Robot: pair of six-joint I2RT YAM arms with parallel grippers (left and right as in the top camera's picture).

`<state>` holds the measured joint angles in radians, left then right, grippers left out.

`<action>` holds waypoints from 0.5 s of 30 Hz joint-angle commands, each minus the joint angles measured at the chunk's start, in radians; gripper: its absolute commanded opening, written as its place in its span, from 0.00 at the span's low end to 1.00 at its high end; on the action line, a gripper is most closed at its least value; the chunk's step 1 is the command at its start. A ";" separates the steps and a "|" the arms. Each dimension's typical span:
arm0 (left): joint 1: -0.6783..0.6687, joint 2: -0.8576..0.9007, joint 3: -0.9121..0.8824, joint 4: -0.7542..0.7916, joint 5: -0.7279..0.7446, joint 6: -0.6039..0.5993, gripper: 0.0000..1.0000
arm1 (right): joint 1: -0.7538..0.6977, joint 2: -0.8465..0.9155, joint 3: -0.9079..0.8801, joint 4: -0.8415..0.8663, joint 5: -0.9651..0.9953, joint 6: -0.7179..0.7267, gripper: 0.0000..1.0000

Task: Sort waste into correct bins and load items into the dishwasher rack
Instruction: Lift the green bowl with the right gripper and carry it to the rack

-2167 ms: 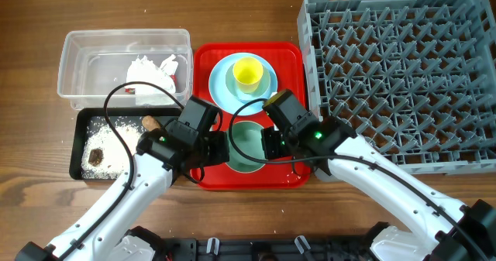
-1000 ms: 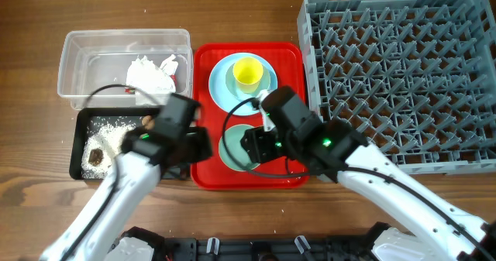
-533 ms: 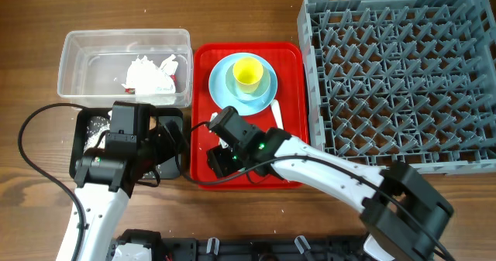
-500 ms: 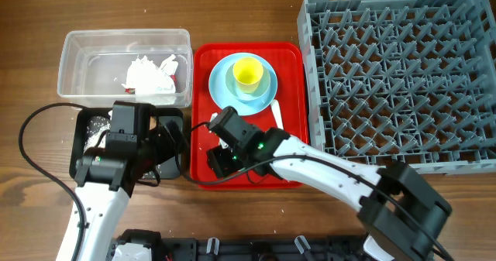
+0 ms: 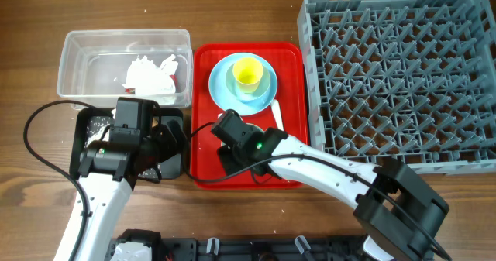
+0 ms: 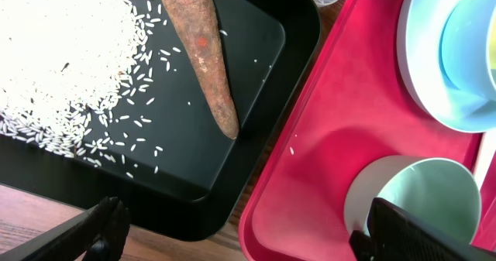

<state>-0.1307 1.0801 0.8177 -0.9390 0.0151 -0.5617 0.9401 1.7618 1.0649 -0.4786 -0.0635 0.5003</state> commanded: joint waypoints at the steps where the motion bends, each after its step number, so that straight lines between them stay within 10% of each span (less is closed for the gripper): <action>1: 0.006 0.003 -0.002 0.003 -0.017 0.005 1.00 | -0.005 0.013 0.010 -0.009 0.068 -0.002 0.36; 15: 0.006 0.003 -0.002 0.003 -0.018 0.005 1.00 | -0.018 -0.013 0.007 -0.035 0.041 -0.002 0.22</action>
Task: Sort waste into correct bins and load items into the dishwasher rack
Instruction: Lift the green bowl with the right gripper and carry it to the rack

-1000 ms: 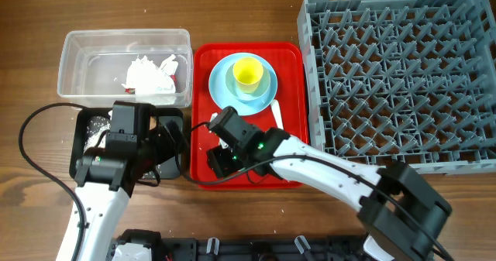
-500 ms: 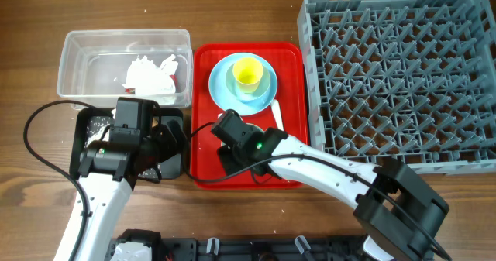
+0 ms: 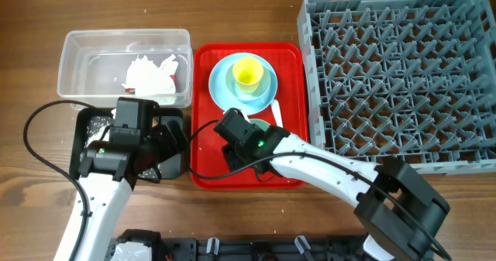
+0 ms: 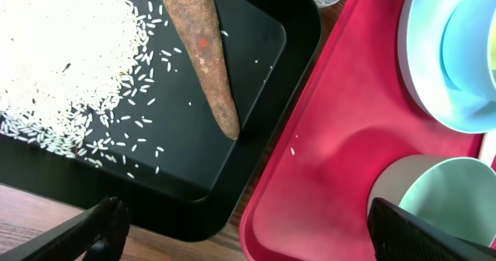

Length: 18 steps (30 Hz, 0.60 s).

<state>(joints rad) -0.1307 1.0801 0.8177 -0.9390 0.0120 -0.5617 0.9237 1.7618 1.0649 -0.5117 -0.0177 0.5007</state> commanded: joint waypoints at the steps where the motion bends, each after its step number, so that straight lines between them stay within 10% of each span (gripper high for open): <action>1: 0.006 0.003 -0.002 0.003 -0.014 0.005 1.00 | -0.001 -0.013 0.006 -0.003 -0.005 -0.003 0.21; 7: 0.006 0.003 -0.002 0.003 -0.014 0.005 1.00 | -0.001 -0.013 0.006 -0.010 -0.004 -0.003 0.04; 18: 0.006 0.003 -0.002 0.003 -0.025 0.005 1.00 | -0.005 -0.019 0.014 -0.008 -0.095 0.032 0.04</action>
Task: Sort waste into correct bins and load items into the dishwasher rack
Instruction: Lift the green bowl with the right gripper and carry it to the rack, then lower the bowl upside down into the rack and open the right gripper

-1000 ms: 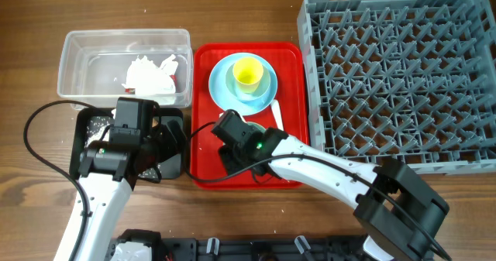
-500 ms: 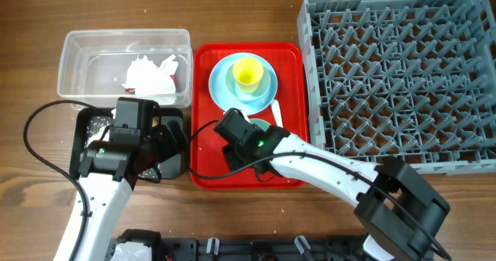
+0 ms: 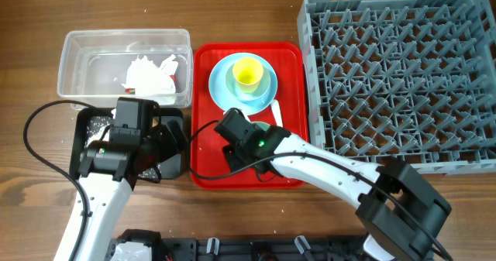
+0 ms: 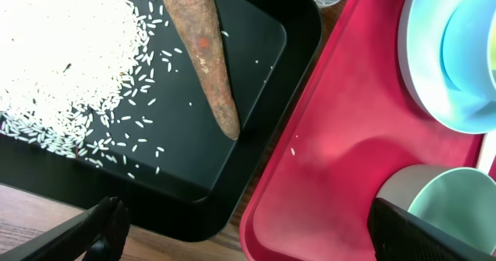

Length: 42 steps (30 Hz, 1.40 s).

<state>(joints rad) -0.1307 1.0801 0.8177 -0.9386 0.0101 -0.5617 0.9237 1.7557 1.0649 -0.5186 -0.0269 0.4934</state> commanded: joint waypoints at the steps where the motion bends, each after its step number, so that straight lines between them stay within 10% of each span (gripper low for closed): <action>1: 0.006 0.003 -0.002 0.002 -0.023 0.005 1.00 | -0.006 -0.017 0.018 -0.002 -0.102 0.028 0.04; 10: 0.006 0.003 -0.002 0.003 -0.023 0.005 1.00 | -0.149 -0.204 0.103 -0.003 -0.377 -0.098 0.04; 18: 0.006 0.003 -0.002 0.003 -0.023 0.005 1.00 | -0.567 -0.398 0.106 0.037 -0.690 -0.189 0.05; 28: 0.006 0.003 -0.002 0.010 -0.023 0.005 1.00 | -1.045 -0.160 0.106 0.457 -1.273 -0.122 0.04; 42: 0.006 0.003 -0.002 0.014 -0.022 0.004 1.00 | -1.126 0.230 0.106 1.098 -1.443 0.240 0.06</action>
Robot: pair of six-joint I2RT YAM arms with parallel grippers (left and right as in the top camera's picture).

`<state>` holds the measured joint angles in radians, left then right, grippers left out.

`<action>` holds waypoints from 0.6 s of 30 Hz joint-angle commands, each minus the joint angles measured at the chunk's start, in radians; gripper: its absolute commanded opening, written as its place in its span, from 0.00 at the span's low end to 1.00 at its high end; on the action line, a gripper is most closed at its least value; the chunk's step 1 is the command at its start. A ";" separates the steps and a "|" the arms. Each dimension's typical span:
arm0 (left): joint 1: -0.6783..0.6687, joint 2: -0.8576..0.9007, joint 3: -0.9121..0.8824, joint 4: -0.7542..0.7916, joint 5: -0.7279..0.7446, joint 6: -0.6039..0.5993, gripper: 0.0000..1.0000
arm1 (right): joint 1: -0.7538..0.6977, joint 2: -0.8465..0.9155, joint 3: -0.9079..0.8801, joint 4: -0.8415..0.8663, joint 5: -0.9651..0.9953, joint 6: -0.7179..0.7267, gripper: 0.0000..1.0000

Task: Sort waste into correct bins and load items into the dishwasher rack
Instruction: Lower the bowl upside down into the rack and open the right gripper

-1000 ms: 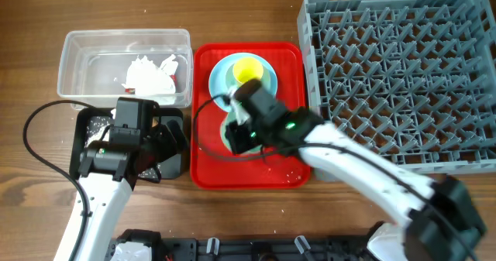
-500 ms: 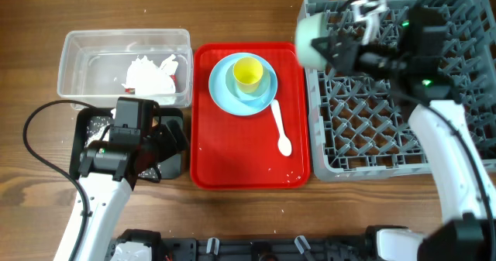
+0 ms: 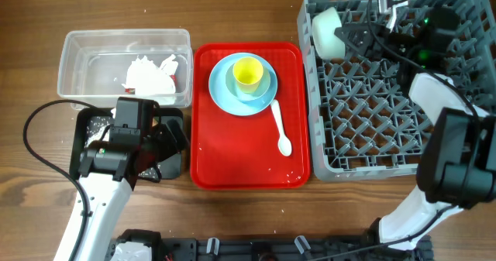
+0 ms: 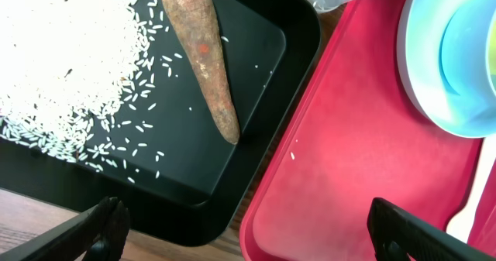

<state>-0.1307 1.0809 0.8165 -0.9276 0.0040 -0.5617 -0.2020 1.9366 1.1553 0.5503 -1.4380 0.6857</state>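
A pale mint cup (image 3: 326,22) is at the far left corner of the grey dishwasher rack (image 3: 403,114), with my right gripper (image 3: 346,33) shut on it from the right. On the red tray (image 3: 232,152) stand a blue plate (image 3: 221,87) with a bowl and a yellow cup (image 3: 247,72). A white spoon (image 3: 280,129) lies beside them. My left gripper (image 4: 248,242) is open and holds nothing, over the seam between the black tray (image 4: 256,52) and the red tray (image 4: 356,137). The black tray holds a carrot (image 4: 205,56) and scattered rice (image 4: 54,60).
A clear plastic bin (image 3: 93,60) at the back left holds crumpled paper (image 3: 151,73). The left arm covers most of the black tray in the overhead view. The right arm reaches up along the rack's right side and across its far edge.
The mint cup has gone from the front of the red tray to the rack's far left corner, held by my right gripper. The right arm is off the tray. My left gripper has barely shifted.
My right gripper was first down at the mint cup at the red tray's front. At the following two moments the cup sat a little further right each time, still at the gripper. Now it is at the rack. The left gripper stayed open over the trays' edges.
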 commanded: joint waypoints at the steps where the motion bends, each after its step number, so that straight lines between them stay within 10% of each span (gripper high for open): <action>1: 0.006 0.002 -0.001 0.003 -0.016 0.004 1.00 | 0.000 0.068 0.016 0.054 -0.012 0.051 0.06; 10: 0.006 0.002 -0.001 0.007 -0.016 0.004 1.00 | -0.003 0.126 0.016 0.066 0.145 0.087 0.08; 18: 0.006 0.002 -0.001 0.006 -0.016 0.005 1.00 | -0.040 0.126 0.016 0.064 0.101 0.074 0.34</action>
<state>-0.1307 1.0809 0.8165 -0.9237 0.0040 -0.5617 -0.2161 2.0483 1.1557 0.6079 -1.3121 0.7654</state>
